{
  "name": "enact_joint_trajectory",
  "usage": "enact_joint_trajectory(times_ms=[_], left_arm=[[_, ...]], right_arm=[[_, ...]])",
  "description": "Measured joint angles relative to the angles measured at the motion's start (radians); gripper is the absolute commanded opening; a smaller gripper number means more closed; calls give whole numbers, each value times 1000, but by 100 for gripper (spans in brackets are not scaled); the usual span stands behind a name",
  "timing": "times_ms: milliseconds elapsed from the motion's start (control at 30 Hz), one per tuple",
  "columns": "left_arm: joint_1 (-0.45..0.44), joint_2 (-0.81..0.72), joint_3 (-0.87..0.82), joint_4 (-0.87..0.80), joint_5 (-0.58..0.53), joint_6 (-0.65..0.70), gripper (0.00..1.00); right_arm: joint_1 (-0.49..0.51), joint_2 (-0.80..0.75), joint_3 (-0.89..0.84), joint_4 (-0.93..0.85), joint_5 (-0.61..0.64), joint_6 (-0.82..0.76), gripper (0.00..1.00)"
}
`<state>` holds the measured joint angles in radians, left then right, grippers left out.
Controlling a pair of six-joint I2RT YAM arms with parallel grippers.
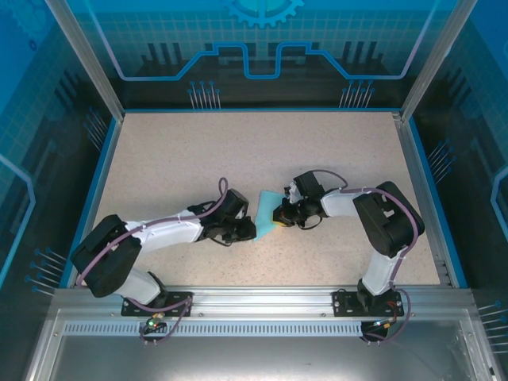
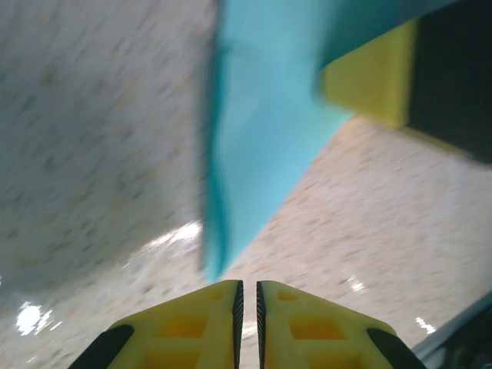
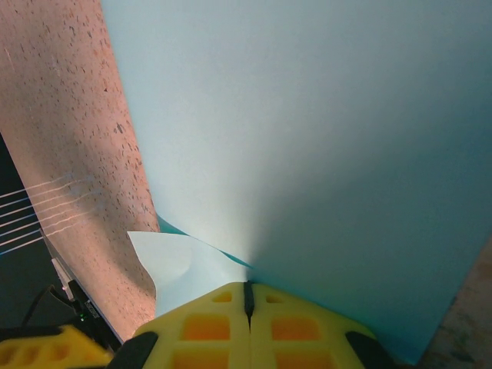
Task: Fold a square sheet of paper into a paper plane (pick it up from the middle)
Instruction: Third fold the triangle at the center of the table.
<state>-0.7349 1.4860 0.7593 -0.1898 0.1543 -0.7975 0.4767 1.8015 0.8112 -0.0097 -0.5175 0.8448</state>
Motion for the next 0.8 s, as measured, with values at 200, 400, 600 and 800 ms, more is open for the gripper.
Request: enact_joint_trajectory(times_ms=[200,400,600,800], left_arm=[[19,161,152,34,-1,22,8],[27,285,174,16,-21,39,5],[27,284,170,19,-38,41,4],[27,284,169,23,-38,44,4]], right_arm=[[0,0,0,1,-3,0,5],[0,-4,14,-29,9,-8,5],[5,-19,27,-77,41,-27,5],[50,-70,34,-113,55,-34,6]])
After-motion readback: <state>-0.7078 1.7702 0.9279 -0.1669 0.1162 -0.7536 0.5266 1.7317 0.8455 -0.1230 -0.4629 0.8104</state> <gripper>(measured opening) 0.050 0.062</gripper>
